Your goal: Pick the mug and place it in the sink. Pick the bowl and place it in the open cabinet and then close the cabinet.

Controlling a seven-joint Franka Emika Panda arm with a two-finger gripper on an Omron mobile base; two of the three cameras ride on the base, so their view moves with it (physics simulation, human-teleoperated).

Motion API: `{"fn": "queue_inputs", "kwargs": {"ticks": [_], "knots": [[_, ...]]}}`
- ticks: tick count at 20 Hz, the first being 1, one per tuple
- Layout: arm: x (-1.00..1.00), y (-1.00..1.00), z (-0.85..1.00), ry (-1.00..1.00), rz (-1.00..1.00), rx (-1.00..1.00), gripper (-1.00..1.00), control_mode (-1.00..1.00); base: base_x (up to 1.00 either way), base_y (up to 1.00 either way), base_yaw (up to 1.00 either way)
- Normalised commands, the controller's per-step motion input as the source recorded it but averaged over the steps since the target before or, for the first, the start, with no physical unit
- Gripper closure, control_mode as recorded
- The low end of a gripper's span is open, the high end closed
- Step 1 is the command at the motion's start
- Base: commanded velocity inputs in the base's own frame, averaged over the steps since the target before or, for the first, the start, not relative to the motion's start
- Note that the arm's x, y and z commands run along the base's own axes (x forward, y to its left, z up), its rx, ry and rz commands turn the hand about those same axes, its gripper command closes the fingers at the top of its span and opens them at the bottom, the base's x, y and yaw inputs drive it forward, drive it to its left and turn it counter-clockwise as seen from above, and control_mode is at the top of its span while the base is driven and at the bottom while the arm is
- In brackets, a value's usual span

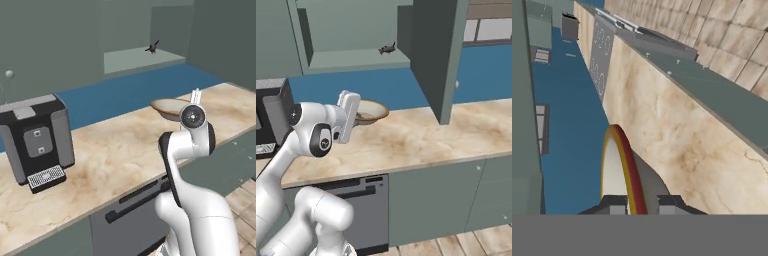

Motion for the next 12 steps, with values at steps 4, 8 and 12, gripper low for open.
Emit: {"fn": "queue_inputs", "kwargs": {"ticks": [4,8,12], "knots": [[0.0,0.0,0.0,0.0,0.0,0.0,1.0,1.0,0.33,0.0,-0.19],[0.0,0.0,0.0,0.0,0.0,0.0,1.0,1.0,0.27,0.0,-0.19],[0.0,0.0,0.0,0.0,0.0,0.0,1.0,1.0,0.66,0.0,-0.16]]}}
